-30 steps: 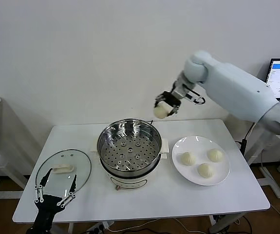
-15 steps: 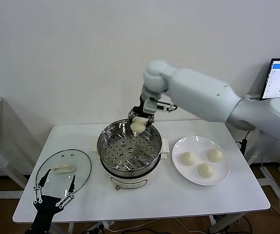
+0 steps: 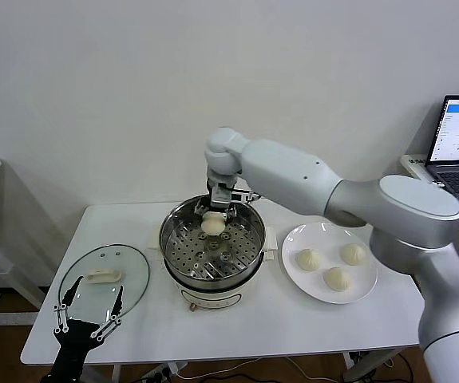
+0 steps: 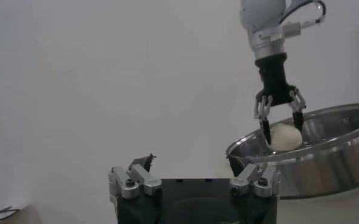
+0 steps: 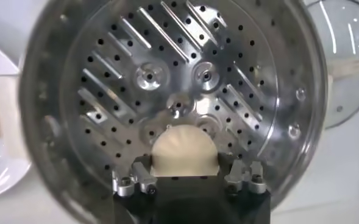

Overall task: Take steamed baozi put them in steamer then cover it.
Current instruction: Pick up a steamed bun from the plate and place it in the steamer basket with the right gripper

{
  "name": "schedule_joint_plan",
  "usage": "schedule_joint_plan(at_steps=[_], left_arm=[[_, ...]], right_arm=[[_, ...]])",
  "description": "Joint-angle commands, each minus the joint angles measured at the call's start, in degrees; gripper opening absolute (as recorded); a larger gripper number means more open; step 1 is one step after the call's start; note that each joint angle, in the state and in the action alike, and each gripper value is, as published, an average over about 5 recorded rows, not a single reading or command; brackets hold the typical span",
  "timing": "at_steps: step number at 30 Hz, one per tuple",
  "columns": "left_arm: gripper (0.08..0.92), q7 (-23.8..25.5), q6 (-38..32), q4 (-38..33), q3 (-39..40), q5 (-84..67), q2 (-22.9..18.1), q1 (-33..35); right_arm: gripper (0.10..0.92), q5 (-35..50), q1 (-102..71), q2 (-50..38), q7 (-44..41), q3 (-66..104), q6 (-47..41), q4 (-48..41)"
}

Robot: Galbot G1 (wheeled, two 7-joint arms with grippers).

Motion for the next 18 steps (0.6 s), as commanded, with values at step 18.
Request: schedule_joint_plan(at_steps=[18], left_arm=[[0.823, 0.2, -0.5, 0.3, 0.0, 0.0, -0.3, -0.6]], right_arm=[[0.822, 1.8, 1.0, -1.4, -1.4, 0.9, -4.9, 2.6]])
